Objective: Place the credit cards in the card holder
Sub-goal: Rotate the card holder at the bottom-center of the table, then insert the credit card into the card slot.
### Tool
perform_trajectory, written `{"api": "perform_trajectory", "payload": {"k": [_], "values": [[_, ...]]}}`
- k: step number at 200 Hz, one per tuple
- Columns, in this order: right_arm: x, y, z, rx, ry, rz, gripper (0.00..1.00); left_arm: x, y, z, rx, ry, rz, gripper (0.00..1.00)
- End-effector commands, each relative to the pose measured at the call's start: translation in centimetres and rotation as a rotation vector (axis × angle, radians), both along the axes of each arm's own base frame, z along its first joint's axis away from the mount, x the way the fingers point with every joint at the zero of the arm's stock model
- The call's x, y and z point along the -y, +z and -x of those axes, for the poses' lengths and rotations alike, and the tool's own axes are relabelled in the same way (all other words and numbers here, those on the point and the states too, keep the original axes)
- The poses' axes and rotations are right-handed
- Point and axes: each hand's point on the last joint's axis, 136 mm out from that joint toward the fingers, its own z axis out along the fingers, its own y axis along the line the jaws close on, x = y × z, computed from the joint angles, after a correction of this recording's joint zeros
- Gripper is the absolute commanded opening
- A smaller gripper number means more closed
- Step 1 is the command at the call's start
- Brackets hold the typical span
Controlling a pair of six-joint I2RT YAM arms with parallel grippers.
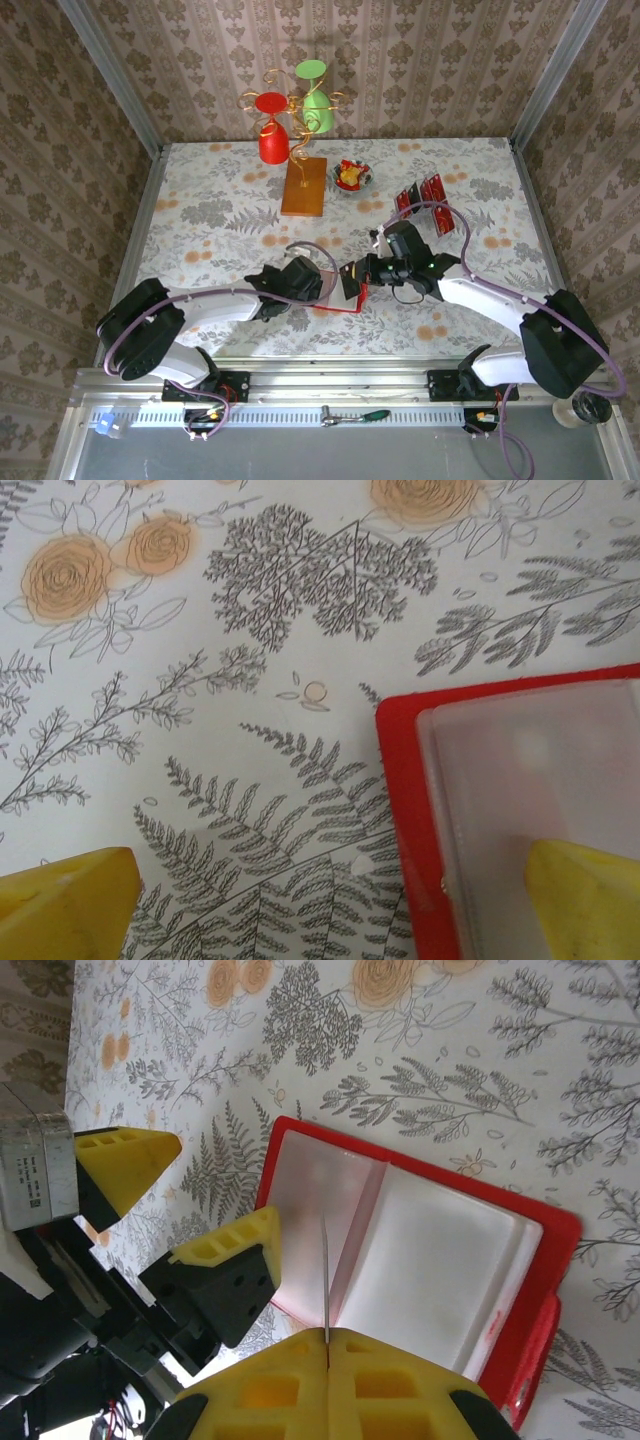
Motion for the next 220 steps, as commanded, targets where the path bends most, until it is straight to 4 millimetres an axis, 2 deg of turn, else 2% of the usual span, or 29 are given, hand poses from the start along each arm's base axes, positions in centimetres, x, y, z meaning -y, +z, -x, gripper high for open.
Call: {"api": "perform_trajectory", "payload": {"k": [1, 53, 56, 65, 137, 181, 220], "values": [[-0.9, 0.0, -0.1, -0.006, -0.01, -0.058, 0.0, -1.6, -1.3, 0.9, -0.025, 0.039, -0.045, 1.0], [-1.6, -1.1, -0.2, -0.024, -0.025, -0.102, 0.0, -2.8, -2.2, 1.9, -0.05, 0.081, -0.068, 1.0], [-1.6, -2.0, -0.2, -0.043, -0.028, -0.092, 0.0, -2.9, -2.2, 2.0, -0.05, 0.085, -0.067, 1.0], [-1.6, -2.3, -0.2, -0.048, -0.035, -0.097, 0.0, -3.0, -2.3, 2.2, -0.054, 0.089, -0.068, 1.0], [-2.6, -3.7, -0.5, -0.018, -0.039, -0.16, 0.0, -3.9, -1.7, 3.5, -0.054, 0.143, -0.044, 1.0], [-3.2, -3.8, -0.4, -0.012, -0.028, -0.169, 0.0, -2.9, 0.6, 2.7, -0.008, 0.116, -0.007, 1.0], [-2.6, -3.4, -0.6, 0.017, -0.055, -0.153, 0.0, -1.1, 2.0, 2.2, 0.013, 0.06, 0.041, 1.0]]}}
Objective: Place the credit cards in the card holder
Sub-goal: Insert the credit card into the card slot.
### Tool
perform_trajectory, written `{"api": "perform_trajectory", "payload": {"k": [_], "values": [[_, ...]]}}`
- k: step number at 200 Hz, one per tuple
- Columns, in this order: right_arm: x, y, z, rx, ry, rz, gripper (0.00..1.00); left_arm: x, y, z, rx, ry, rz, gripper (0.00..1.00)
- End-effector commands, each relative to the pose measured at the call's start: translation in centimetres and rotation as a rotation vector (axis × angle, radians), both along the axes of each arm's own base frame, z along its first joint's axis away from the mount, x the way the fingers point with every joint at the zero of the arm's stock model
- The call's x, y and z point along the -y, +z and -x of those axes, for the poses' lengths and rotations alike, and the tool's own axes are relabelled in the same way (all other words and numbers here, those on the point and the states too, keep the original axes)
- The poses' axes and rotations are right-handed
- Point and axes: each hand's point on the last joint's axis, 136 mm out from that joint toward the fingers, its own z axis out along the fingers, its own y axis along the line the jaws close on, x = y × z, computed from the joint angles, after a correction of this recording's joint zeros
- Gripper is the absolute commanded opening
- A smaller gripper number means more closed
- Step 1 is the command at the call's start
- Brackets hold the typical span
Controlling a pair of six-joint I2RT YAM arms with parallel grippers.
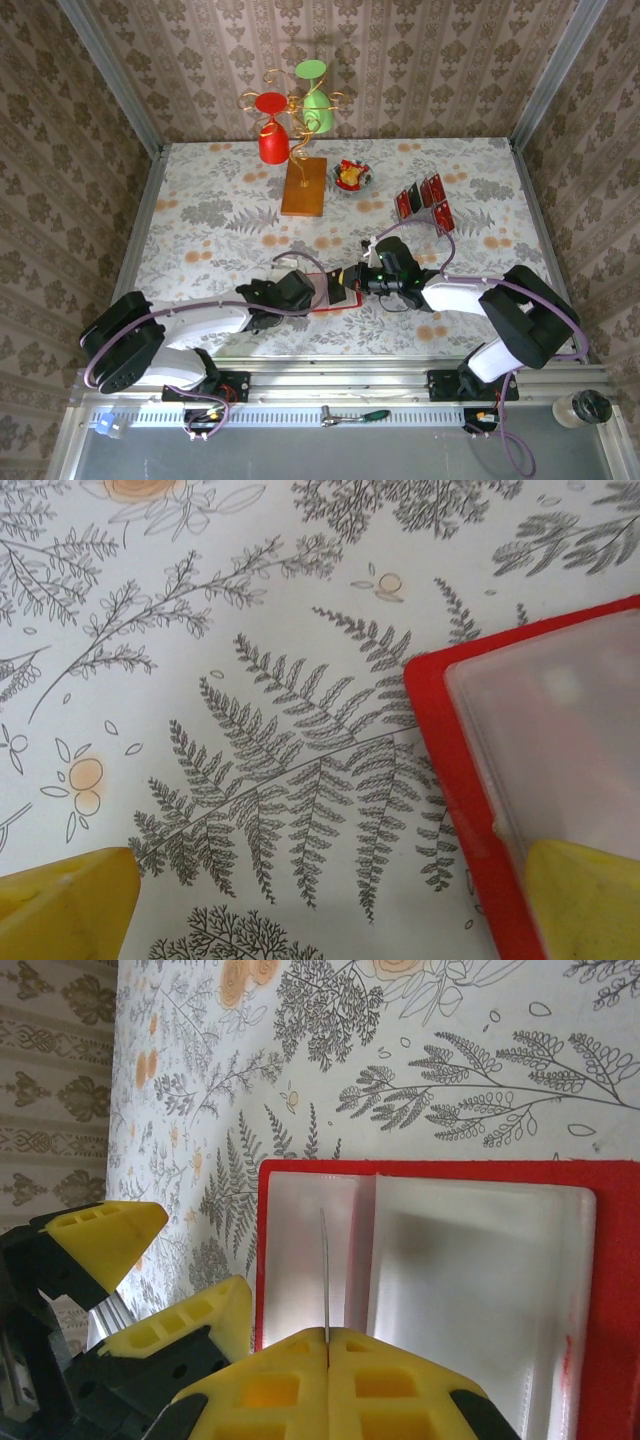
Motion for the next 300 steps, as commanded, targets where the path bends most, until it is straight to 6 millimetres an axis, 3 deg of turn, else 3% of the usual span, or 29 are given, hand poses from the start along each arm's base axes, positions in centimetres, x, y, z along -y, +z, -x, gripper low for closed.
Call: {"api": "perform_trajectory", "payload": {"k": [1, 56, 116, 195, 300], "values": [[0.4, 0.4, -0.1, 0.028, -0.025, 0.003, 0.0, 1.3, 1.7, -0.6, 0.036, -0.04, 0.024, 1.0], [1.1, 0.4, -0.5, 0.048, -0.064, 0.016, 0.0, 2.0, 0.4, -0.3, 0.024, -0.074, 0.027, 1.0], [1.2, 0.0, -1.0, 0.056, -0.088, -0.014, 0.0, 0.3, -1.5, 0.1, 0.002, -0.05, -0.05, 1.0], [0.3, -0.9, -1.6, 0.056, -0.089, -0.056, 0.0, -1.4, -2.4, 0.5, -0.016, 0.0, -0.102, 1.0], [-0.3, -1.7, -2.4, 0.062, -0.092, -0.074, 0.0, -1.9, -2.7, 0.8, -0.023, 0.015, -0.102, 1.0]]}}
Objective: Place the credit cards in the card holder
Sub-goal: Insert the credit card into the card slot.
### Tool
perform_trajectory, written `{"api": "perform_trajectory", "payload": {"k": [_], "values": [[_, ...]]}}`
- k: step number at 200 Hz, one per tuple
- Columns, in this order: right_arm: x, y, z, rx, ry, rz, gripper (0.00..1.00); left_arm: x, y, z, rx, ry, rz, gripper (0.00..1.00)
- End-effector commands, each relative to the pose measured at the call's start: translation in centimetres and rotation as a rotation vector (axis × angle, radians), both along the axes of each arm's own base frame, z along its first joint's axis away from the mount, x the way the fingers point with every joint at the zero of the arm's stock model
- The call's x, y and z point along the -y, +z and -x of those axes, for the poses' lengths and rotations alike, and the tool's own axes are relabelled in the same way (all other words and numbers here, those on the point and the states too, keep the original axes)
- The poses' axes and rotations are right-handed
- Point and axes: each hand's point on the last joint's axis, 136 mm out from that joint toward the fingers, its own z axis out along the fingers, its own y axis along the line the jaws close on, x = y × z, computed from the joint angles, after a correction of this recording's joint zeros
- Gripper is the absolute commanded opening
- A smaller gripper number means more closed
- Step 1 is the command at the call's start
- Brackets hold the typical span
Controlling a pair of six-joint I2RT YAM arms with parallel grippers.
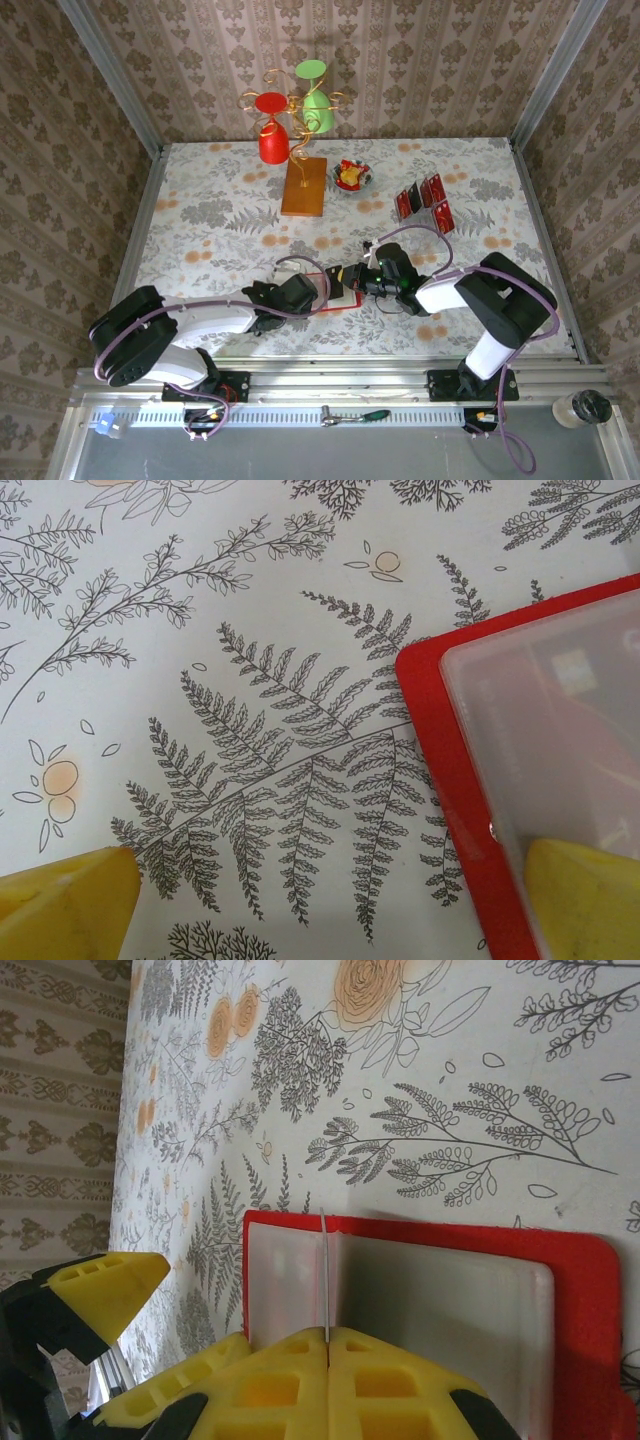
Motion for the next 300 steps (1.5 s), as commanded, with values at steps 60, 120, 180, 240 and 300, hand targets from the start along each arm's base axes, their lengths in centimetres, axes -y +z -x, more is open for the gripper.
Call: {"api": "perform_trajectory", "payload": {"k": [60, 120, 180, 240, 300], "values": [[-0.5, -0.1, -0.9, 0.016, -0.009, -0.033, 0.0, -1.9, -1.0, 0.7, -0.022, 0.023, -0.061, 1.0], [-0.6, -0.3, -0.6, 0.009, -0.003, -0.05, 0.0, -1.9, -1.1, 0.8, -0.023, 0.023, -0.06, 1.0], [-0.5, 0.5, -0.9, 0.031, -0.019, -0.071, 0.0, -1.9, -1.1, 0.8, -0.025, 0.022, -0.061, 1.0], [0.3, 1.3, -2.2, 0.056, -0.07, -0.072, 0.0, -1.8, -1.1, 0.9, -0.023, 0.019, -0.058, 1.0], [0.1, 1.5, -3.0, 0.066, -0.095, -0.097, 0.0, -1.8, -1.1, 0.9, -0.024, 0.019, -0.059, 1.0]]}}
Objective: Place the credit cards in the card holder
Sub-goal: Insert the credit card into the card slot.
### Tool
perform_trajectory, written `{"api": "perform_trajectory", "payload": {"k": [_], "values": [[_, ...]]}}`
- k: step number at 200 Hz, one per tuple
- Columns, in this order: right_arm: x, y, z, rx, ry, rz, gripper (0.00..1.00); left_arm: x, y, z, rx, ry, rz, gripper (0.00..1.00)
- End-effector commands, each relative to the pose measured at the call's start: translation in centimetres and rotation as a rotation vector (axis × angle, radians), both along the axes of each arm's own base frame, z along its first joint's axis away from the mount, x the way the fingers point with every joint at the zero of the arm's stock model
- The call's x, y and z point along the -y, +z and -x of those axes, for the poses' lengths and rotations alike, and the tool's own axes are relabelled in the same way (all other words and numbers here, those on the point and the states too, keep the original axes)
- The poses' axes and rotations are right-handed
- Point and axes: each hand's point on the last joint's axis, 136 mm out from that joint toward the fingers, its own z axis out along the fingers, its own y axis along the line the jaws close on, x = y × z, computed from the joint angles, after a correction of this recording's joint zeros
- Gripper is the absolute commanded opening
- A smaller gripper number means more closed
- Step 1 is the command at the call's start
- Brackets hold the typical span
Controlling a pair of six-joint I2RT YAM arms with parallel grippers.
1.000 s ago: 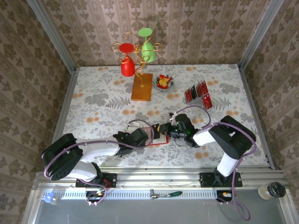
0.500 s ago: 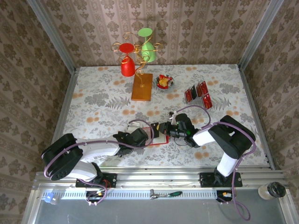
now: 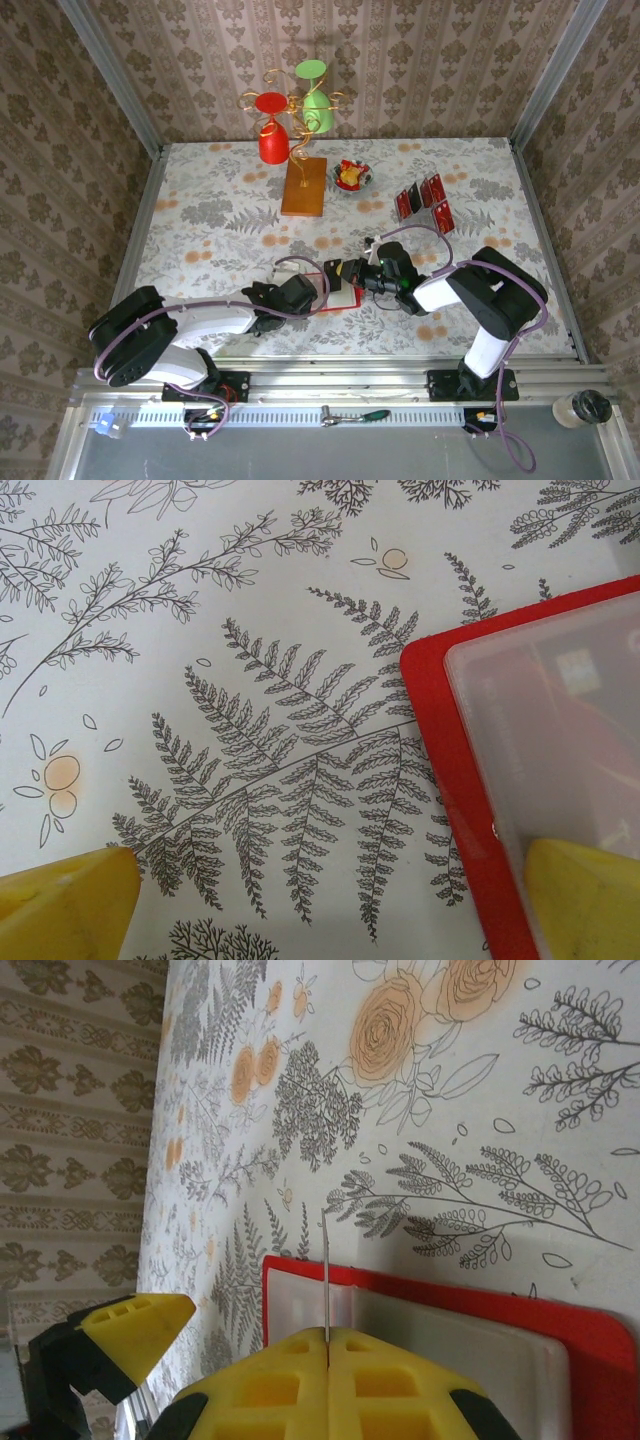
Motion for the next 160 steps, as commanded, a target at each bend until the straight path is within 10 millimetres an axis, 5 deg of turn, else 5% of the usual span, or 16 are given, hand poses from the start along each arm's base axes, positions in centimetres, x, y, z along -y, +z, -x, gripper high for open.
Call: {"api": "perform_trajectory", "payload": {"k": [1, 160], "values": [[0.1, 0.8, -1.2, 0.038, -0.038, -0.024, 0.0, -1.7, -1.0, 0.9, -0.026, 0.009, -0.063, 1.0], [-0.1, -1.8, 0.2, -0.008, 0.018, -0.021, 0.0, -1.8, -0.9, 0.9, -0.022, 0.011, -0.059, 1.0]]}}
